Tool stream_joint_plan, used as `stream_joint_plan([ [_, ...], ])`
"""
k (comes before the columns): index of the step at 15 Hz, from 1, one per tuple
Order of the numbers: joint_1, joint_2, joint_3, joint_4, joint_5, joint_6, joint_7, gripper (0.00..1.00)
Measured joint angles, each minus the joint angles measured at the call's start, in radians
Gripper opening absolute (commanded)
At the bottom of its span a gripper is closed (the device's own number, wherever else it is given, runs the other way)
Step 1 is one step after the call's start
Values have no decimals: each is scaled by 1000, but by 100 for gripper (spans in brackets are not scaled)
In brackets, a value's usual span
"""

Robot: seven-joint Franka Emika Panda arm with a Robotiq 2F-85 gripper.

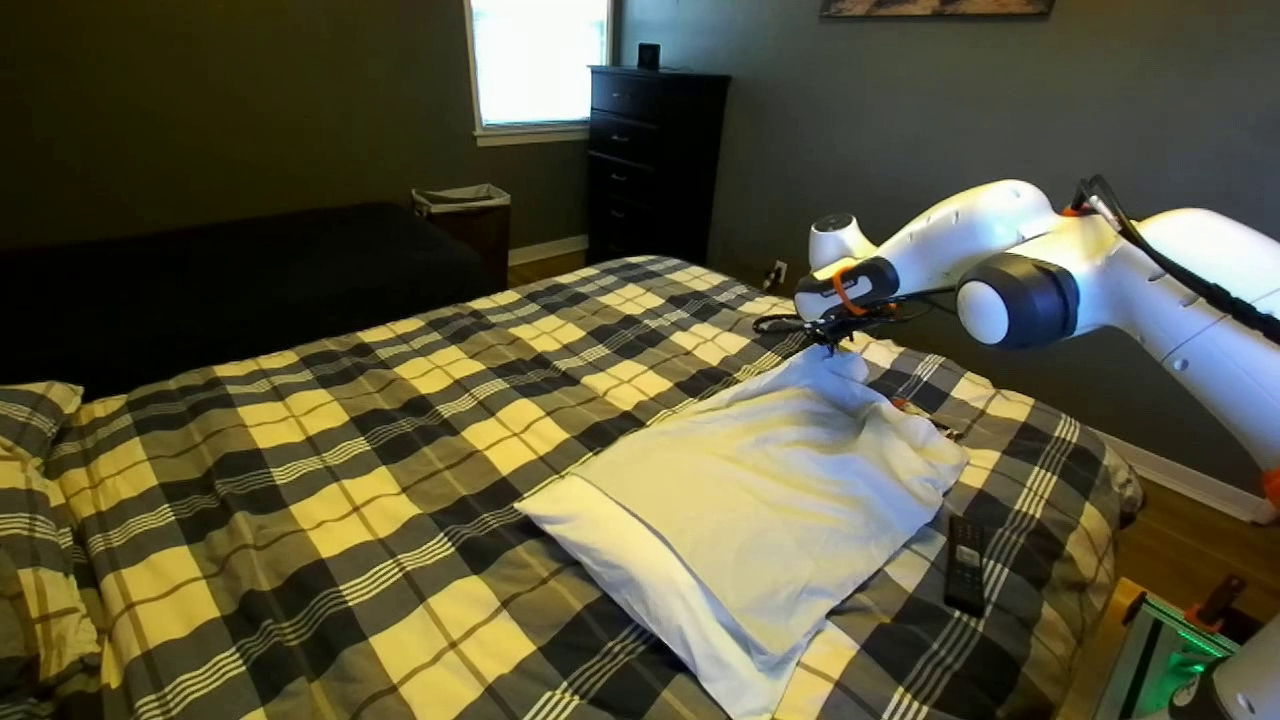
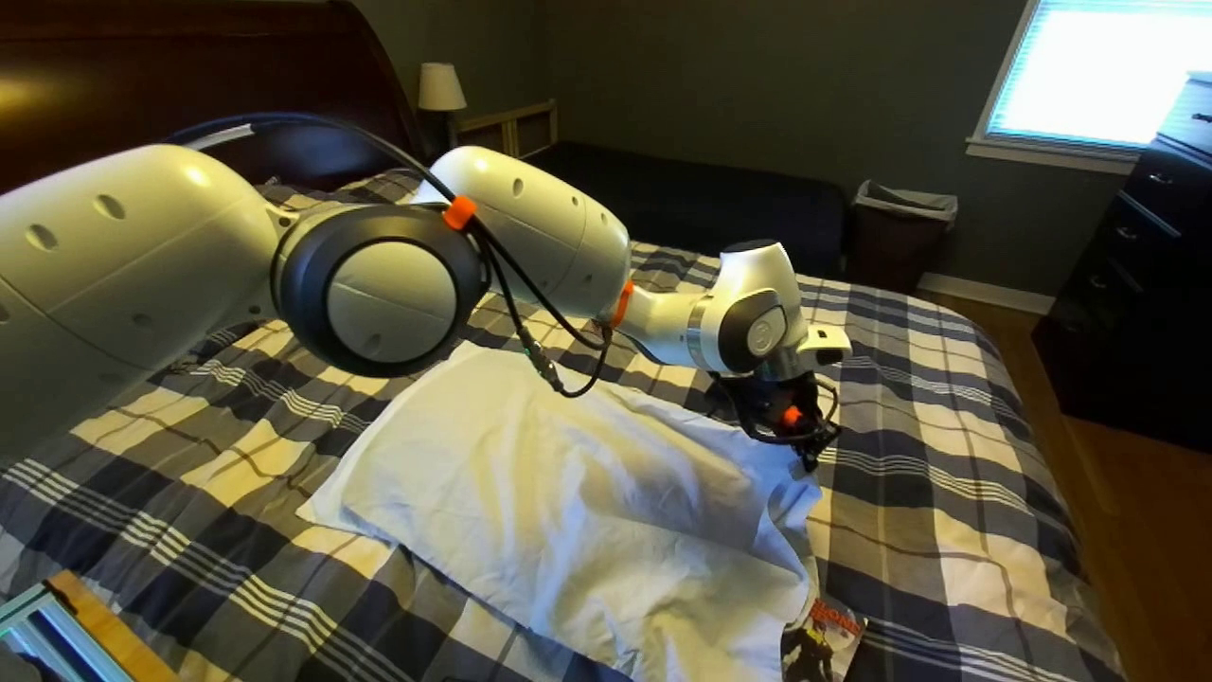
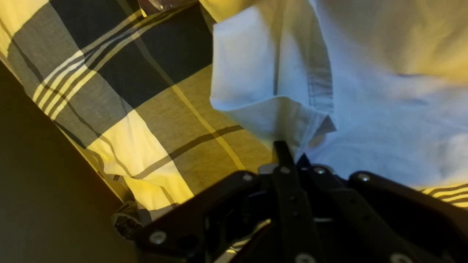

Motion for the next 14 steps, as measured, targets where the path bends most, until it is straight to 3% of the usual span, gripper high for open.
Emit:
stream_joint_plan([
  [14,-48,117,0,229,12,-72,69,1],
])
